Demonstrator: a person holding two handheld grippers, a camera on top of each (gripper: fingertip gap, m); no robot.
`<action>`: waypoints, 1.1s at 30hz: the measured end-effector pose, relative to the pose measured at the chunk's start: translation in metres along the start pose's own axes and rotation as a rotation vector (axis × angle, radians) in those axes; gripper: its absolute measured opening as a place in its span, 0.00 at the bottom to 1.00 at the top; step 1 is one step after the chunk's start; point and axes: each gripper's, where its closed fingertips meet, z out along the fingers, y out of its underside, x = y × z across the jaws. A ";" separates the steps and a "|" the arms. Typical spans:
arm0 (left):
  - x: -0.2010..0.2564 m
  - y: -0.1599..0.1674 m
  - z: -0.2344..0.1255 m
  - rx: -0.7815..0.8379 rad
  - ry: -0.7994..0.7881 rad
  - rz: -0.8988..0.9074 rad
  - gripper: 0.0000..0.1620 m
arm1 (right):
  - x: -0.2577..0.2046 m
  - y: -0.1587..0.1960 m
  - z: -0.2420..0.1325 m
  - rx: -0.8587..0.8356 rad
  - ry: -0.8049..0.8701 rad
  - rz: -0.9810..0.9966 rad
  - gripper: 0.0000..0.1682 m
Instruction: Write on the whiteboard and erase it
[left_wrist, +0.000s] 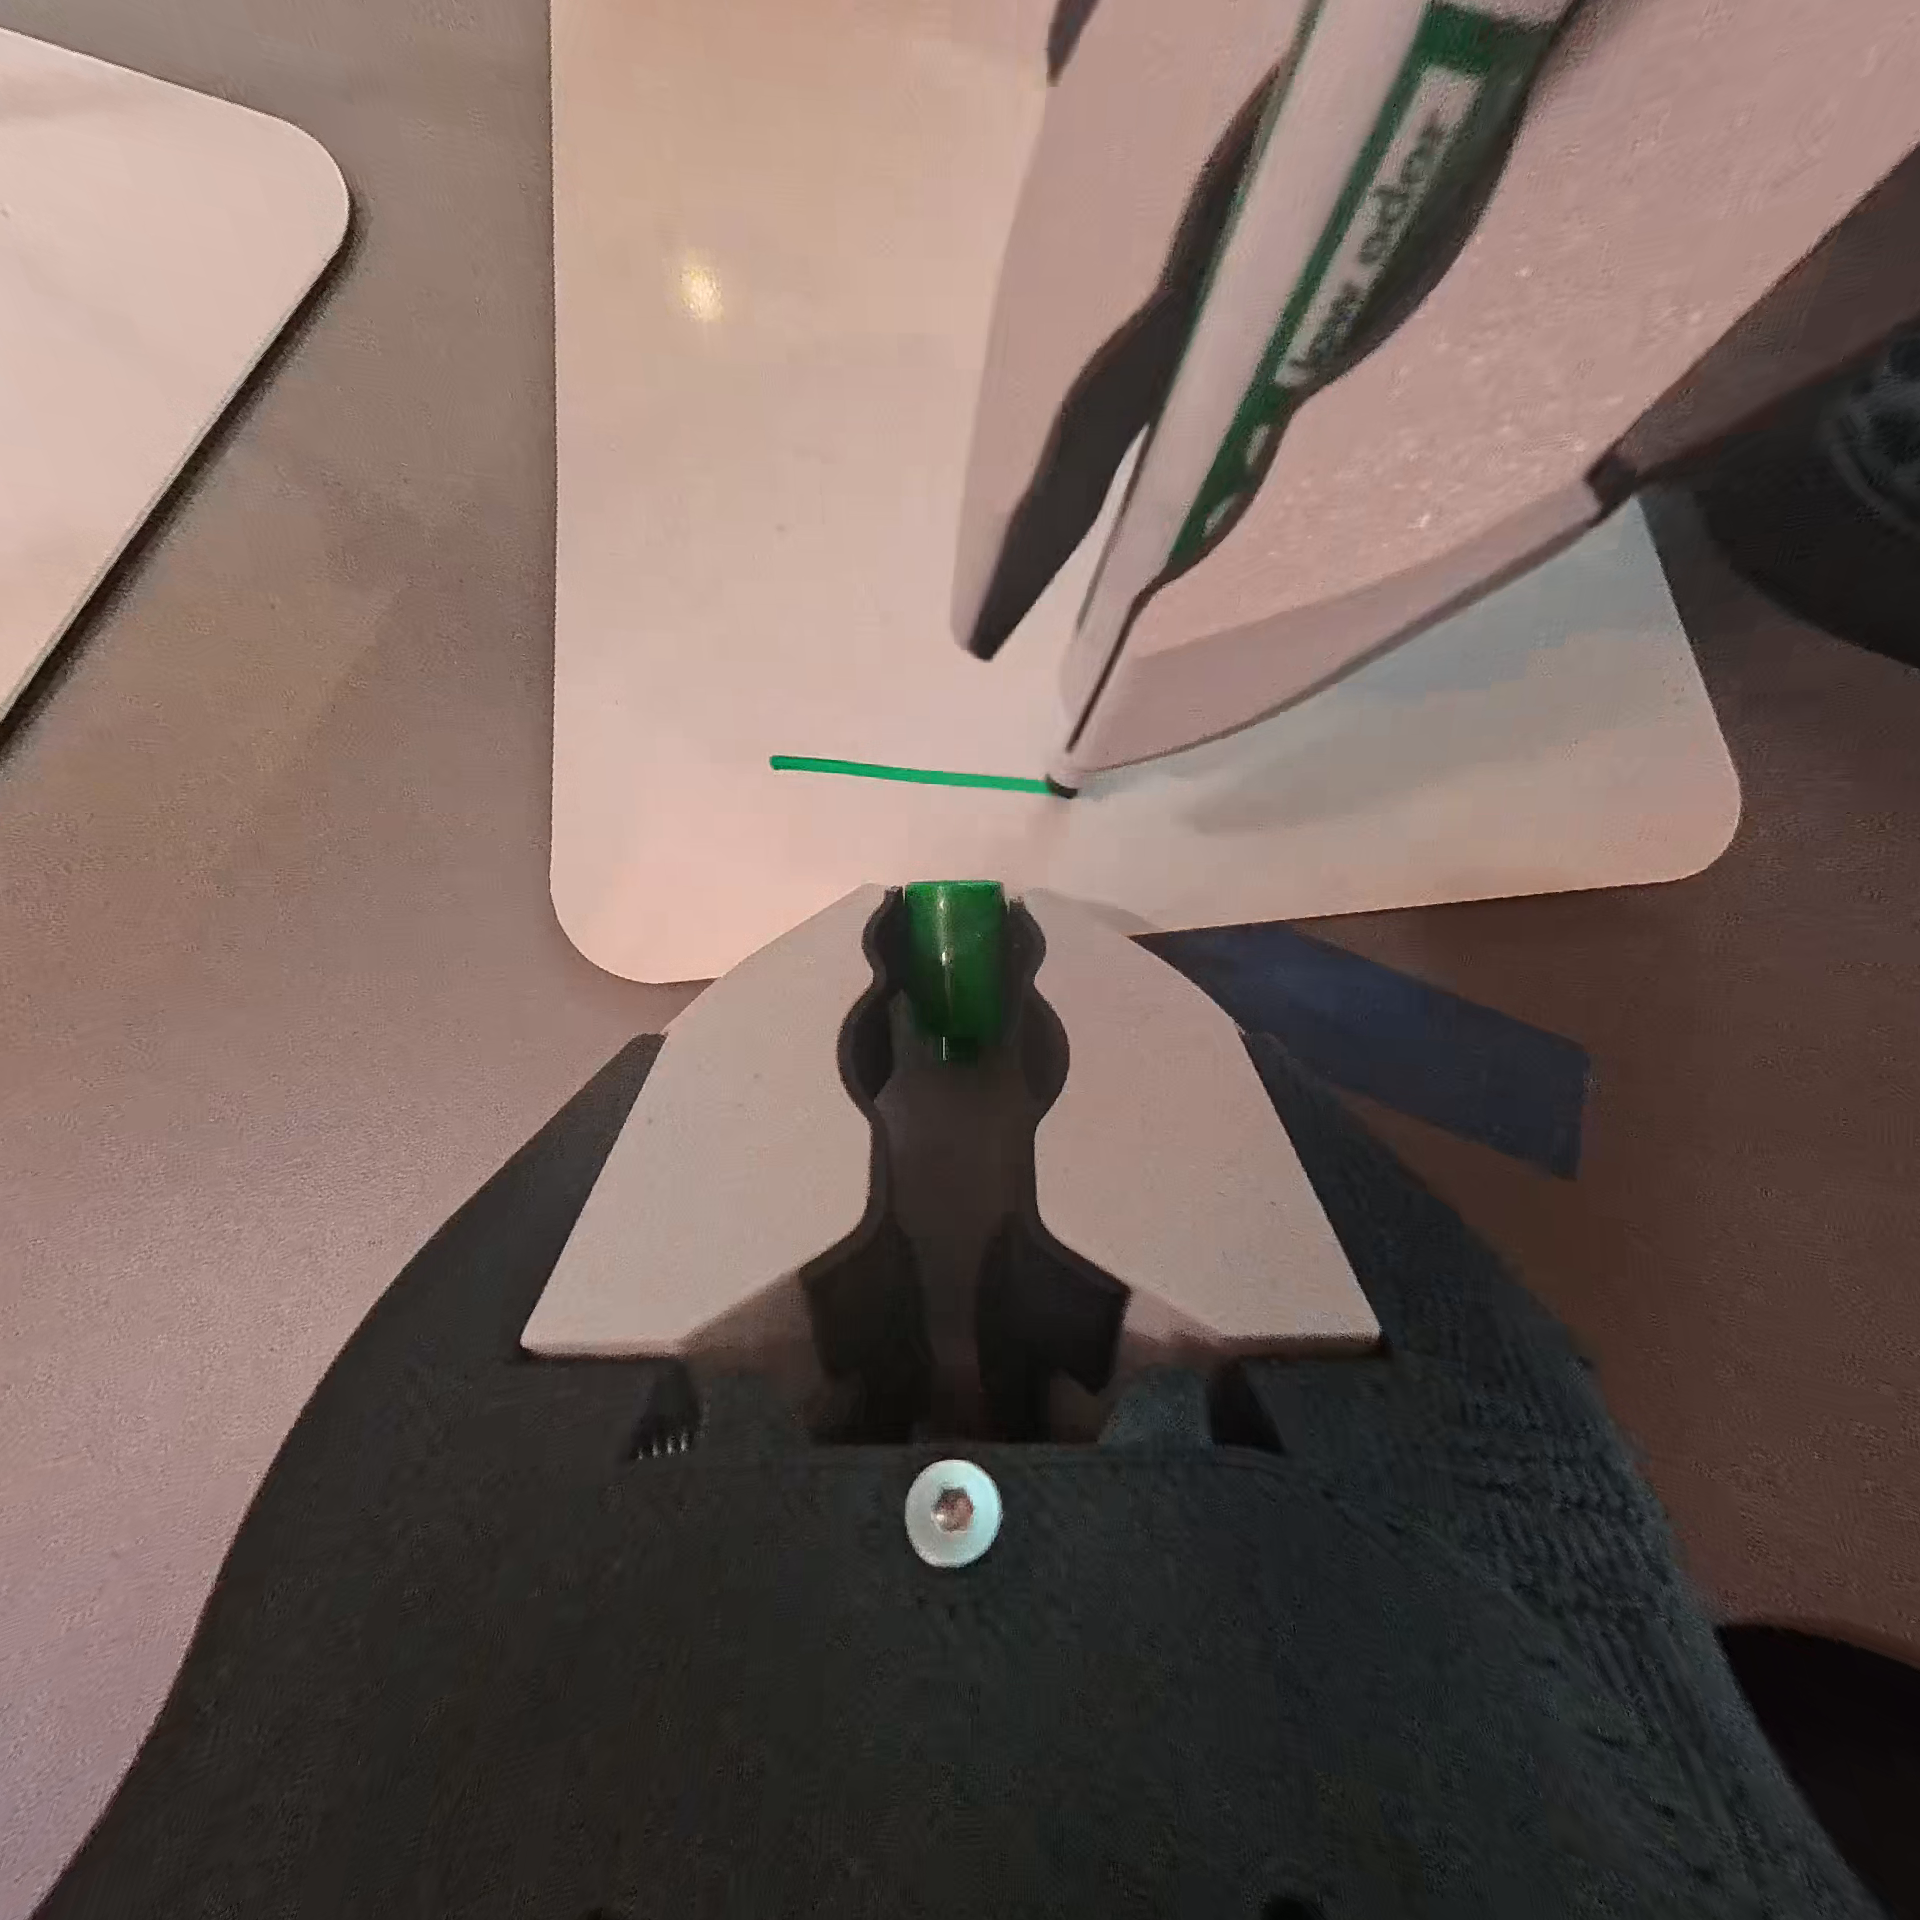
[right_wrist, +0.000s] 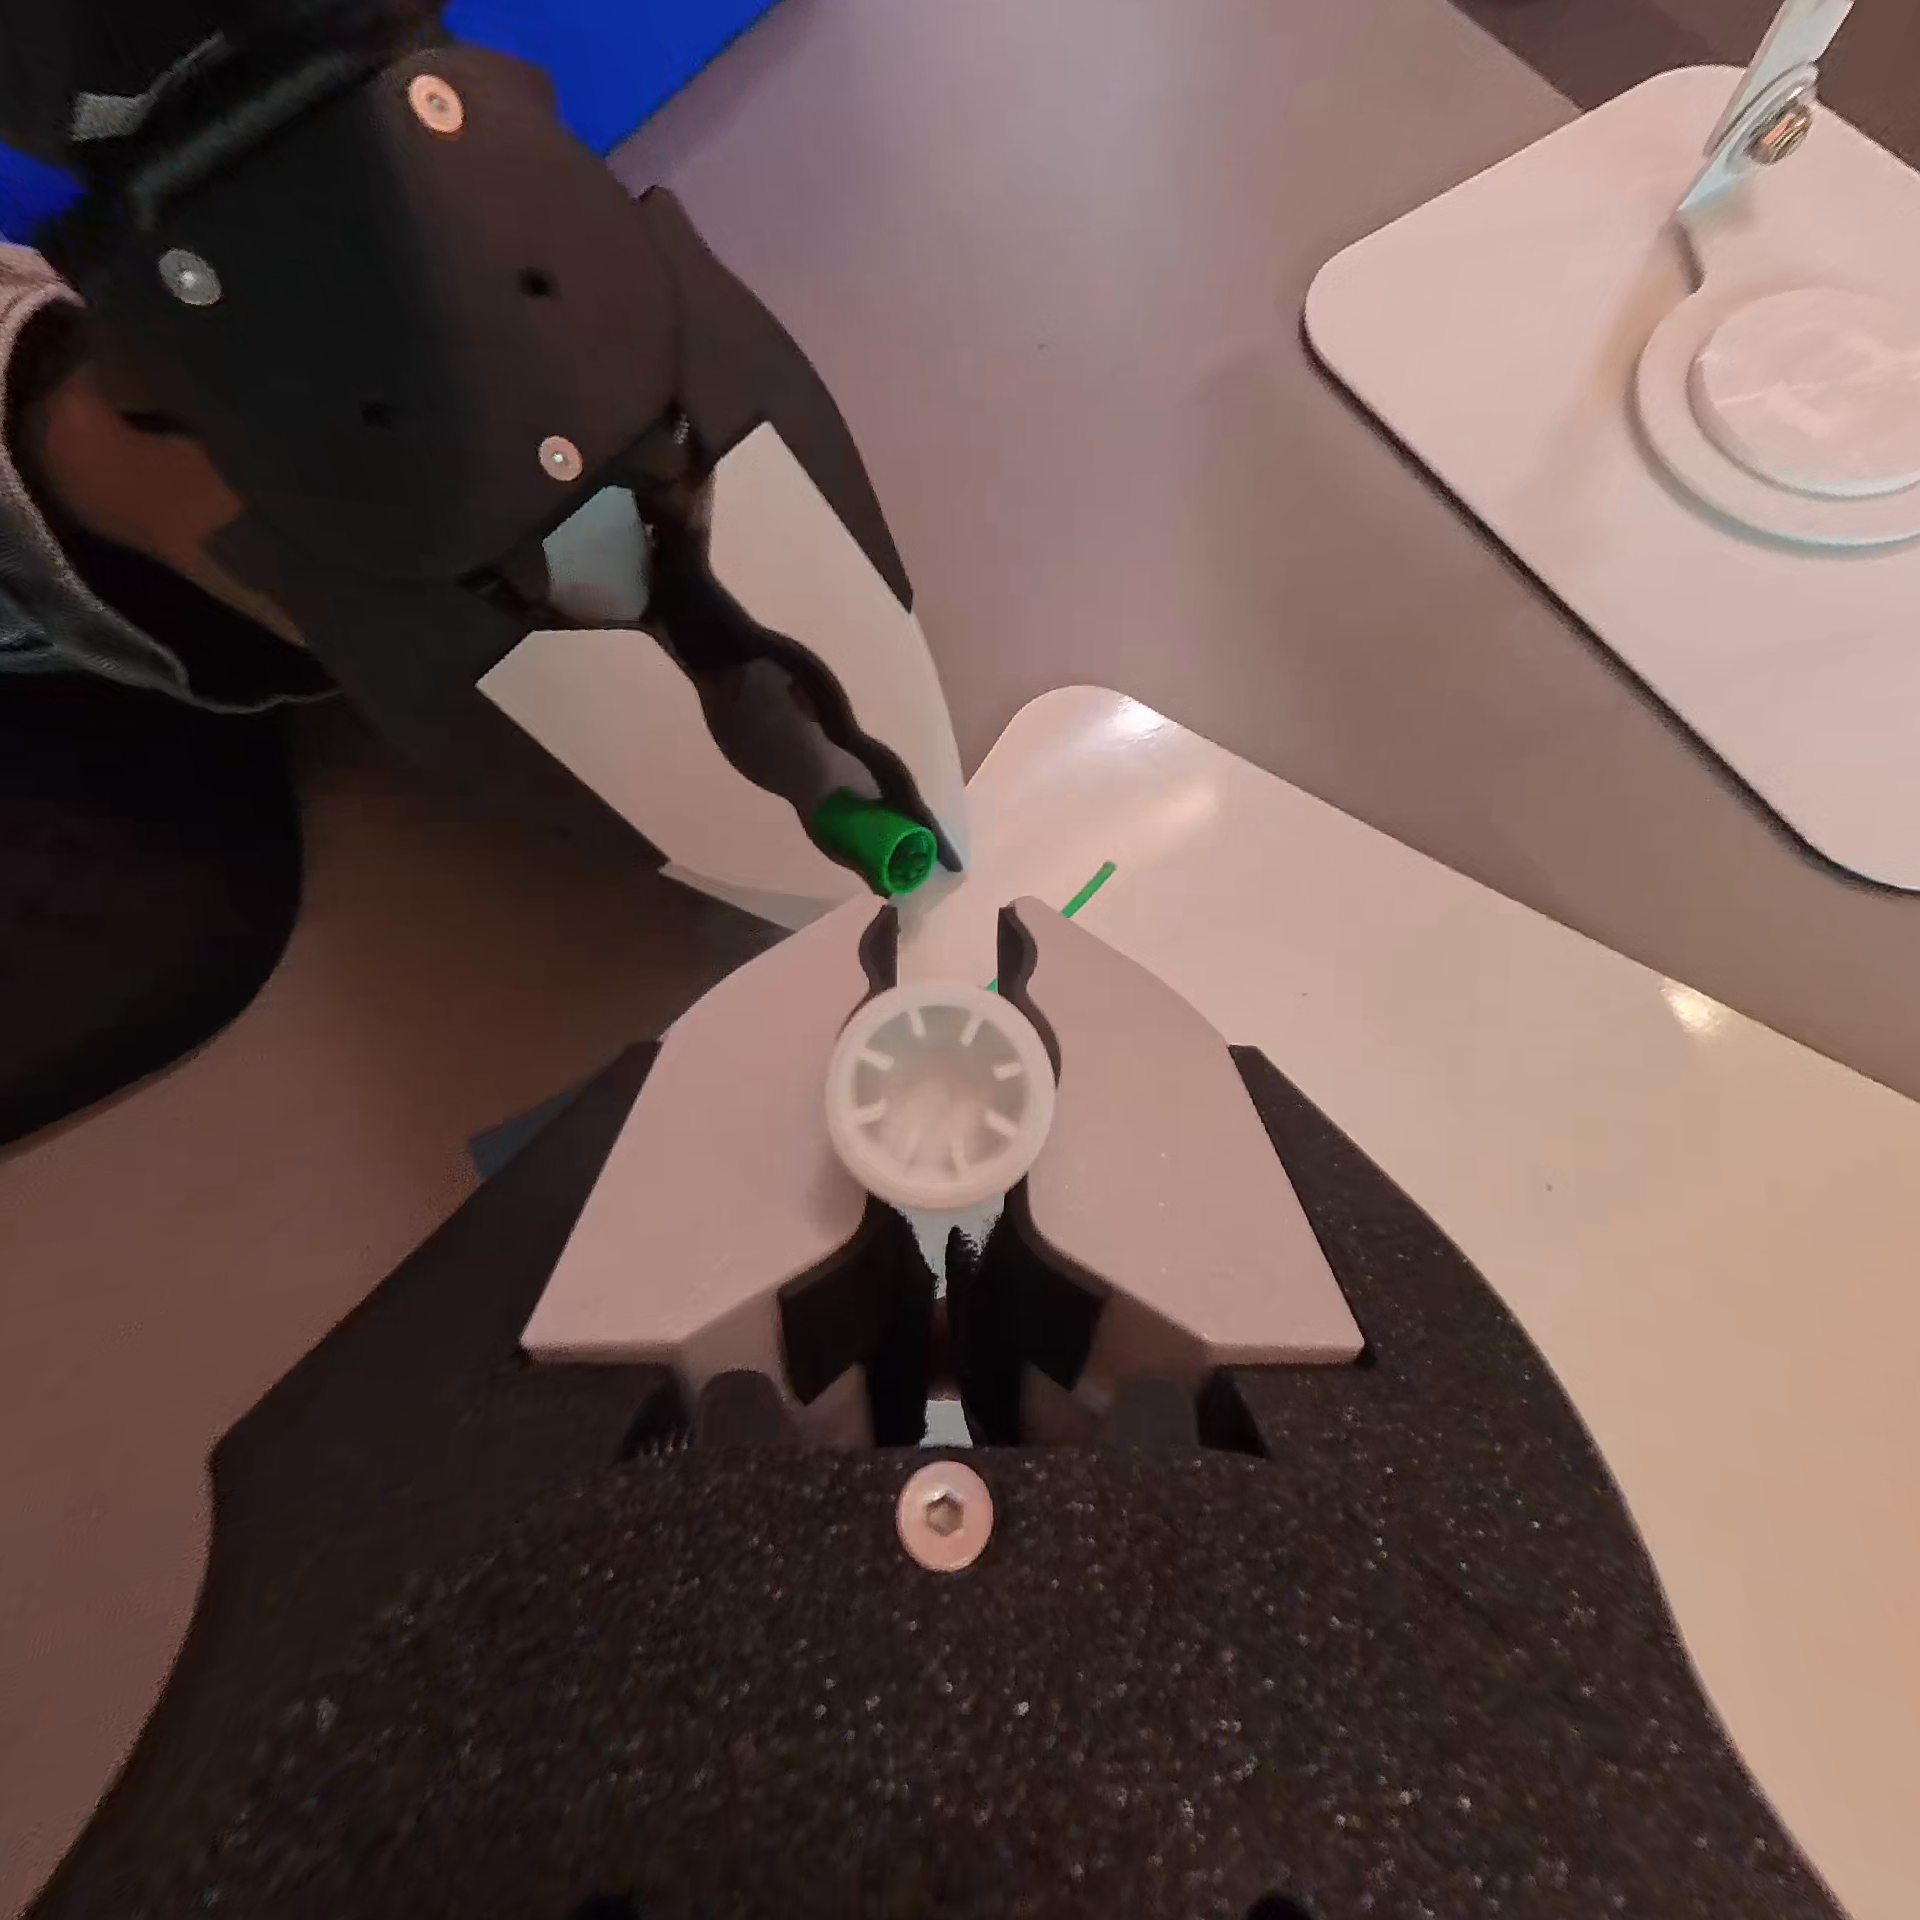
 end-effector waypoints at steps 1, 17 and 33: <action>0.000 0.000 0.000 0.001 0.000 0.000 0.13 | 0.000 -0.001 0.000 0.007 0.001 0.000 0.11; 0.000 0.000 0.000 0.006 -0.003 0.008 0.13 | 0.031 -0.008 0.006 0.009 0.031 -0.024 0.11; 0.000 0.000 -0.001 0.006 -0.007 0.013 0.13 | 0.028 -0.010 0.008 0.001 0.021 -0.057 0.11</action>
